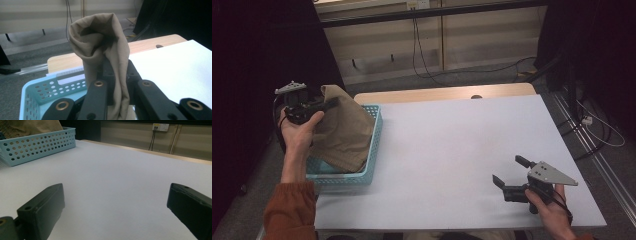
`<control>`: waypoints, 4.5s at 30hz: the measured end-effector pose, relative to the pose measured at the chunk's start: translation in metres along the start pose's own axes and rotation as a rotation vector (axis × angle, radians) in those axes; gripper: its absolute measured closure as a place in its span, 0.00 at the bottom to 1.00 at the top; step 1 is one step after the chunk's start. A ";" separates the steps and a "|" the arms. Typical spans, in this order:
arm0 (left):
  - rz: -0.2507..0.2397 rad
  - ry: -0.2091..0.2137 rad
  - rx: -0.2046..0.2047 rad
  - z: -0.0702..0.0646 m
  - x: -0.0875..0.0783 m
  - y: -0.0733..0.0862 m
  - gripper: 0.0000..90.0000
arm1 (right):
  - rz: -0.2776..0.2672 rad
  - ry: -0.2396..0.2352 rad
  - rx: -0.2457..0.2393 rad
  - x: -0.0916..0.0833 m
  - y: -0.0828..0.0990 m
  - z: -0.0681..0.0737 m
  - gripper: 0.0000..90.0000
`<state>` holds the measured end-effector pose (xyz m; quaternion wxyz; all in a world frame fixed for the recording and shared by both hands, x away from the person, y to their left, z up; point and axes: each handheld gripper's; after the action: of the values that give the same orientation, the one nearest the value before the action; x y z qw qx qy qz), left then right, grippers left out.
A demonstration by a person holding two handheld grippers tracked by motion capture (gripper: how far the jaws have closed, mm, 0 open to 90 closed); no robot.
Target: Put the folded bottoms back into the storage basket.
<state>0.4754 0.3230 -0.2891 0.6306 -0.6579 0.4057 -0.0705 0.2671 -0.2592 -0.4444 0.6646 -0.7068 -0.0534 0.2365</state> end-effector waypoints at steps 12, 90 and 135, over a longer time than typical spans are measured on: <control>0.012 -0.033 -0.003 0.008 0.012 0.002 0.93 | 0.001 -0.002 -0.001 0.000 0.000 0.000 0.02; 0.314 -0.276 -0.159 0.073 0.038 0.067 0.93 | 0.005 0.001 0.000 0.001 0.001 0.000 0.02; 0.424 -0.394 -0.148 0.087 0.068 0.090 0.92 | 0.009 0.002 0.000 -0.002 0.002 -0.001 0.02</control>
<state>0.5327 0.3593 -0.4142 0.6479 -0.6037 0.4081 0.2216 0.2653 -0.2613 -0.4457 0.6637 -0.7072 -0.0496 0.2386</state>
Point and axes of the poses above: each handheld gripper's, and its own axes: x roughly forward along the jaws, y roughly out of its underside, z roughly to its left, and after that the axes turned 7 degrees about y, right-handed
